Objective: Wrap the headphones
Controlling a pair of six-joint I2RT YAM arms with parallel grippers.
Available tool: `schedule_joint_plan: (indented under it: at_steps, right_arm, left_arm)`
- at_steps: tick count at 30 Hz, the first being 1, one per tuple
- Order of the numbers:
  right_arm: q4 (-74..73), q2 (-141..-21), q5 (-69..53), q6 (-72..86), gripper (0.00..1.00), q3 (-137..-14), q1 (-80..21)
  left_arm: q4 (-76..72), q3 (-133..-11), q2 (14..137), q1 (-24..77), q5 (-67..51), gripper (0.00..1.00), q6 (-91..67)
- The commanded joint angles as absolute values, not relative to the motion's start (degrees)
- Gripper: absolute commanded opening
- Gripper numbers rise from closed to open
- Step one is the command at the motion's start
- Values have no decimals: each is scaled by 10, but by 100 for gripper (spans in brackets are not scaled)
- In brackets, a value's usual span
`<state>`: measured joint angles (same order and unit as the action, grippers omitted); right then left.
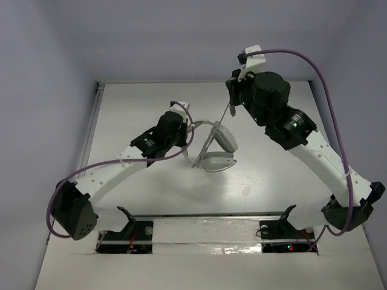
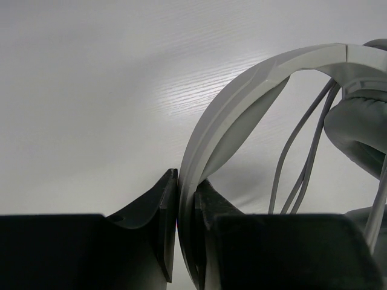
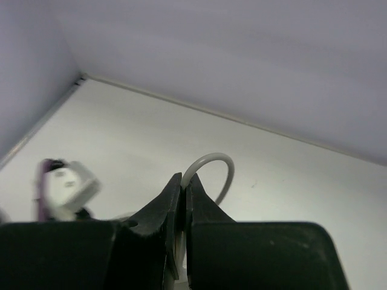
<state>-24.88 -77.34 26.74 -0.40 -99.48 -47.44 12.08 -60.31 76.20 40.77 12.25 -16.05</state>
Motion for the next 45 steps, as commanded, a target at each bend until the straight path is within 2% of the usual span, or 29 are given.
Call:
schedule_joint_plan:
  at_steps: [1, 8, 16, 21, 28, 35, 45]
  right_arm:
    - [-188, -777, 208, 5, 0, -972, -424]
    - [-156, -761, 192, 38, 0, -901, -366]
    - [-123, -751, 142, 59, 0, -836, -324]
    - [-94, -724, 124, 83, 0, -778, -319]
    - [-38, -678, 112, 127, 0, -691, -319]
    - [60, -624, 41, 190, 0, -577, -319]
    - [167, -584, -66, 272, 0, -445, -319]
  left_arm:
    - [56, -599, 702, 406, 65, 0, -154]
    - [75, -626, 665, 406, 16, 0, -145]
    - [99, -654, 635, 406, -116, 0, -113]
    - [79, -663, 628, 350, -240, 0, -128]
    - [-27, -652, 624, 244, -412, 0, -213]
    - [-107, -655, 637, 196, -432, 0, -305]
    - [-188, -657, 659, 185, -331, 0, -416]
